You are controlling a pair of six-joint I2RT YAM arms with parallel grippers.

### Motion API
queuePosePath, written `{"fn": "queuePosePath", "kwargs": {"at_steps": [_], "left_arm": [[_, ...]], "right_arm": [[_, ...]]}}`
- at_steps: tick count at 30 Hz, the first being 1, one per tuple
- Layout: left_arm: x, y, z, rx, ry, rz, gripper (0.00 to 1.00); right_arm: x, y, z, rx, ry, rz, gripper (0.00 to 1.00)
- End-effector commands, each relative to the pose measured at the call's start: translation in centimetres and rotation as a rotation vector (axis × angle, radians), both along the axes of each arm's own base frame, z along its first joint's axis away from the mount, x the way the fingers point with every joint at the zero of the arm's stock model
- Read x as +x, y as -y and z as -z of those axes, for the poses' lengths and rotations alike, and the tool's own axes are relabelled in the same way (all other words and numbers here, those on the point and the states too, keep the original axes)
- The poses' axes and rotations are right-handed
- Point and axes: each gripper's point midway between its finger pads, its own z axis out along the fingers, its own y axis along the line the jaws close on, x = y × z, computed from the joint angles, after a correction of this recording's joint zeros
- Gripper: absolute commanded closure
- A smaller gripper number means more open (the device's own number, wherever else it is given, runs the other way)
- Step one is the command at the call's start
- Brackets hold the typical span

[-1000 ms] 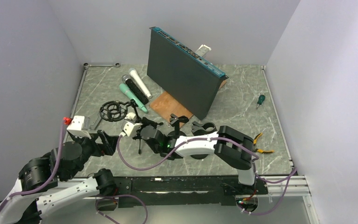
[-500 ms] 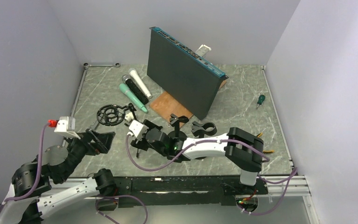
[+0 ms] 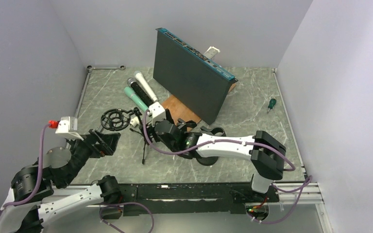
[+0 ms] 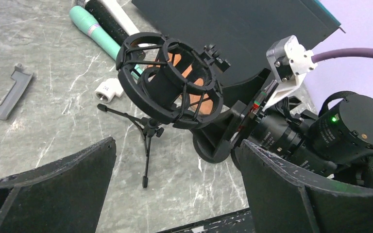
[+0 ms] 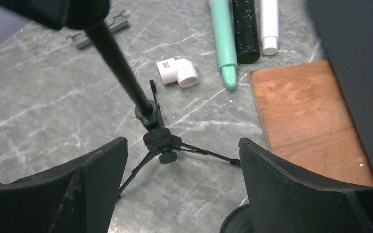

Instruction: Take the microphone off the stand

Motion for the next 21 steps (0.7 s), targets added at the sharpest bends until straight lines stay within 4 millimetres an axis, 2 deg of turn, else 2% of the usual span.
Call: {"fn": "queuePosePath", "kwargs": {"at_steps": [1, 7, 12, 17, 21], "left_arm": [[0.4, 0.5, -1.5, -0.041, 0.012, -0.014, 0.01], [0.2, 0.9, -1.5, -0.051, 0.026, 0.019, 0.00], [0.0, 1.3, -1.9, -0.063, 0.061, 0.058, 0.01], [-0.1, 1.2, -1.8, -0.056, 0.058, 0.057, 0.01], [-0.1, 1.2, -1.7, -0.053, 0.056, 0.060, 0.01]], "right_arm": [[1.1, 0.0, -1.7, 0.078, -0.046, 0.106, 0.14], [1.4, -1.1, -2.2, 0.097, -0.069, 0.064, 0.22], [0.7, -2.4, -1.0, 0.102, -0.082, -0.018, 0.25], [0.9, -3.0, -0.2, 0.093, -0.102, -0.041, 0.38], [1.6, -2.7, 0.1, 0.112, -0.121, -0.048, 0.48]]}}
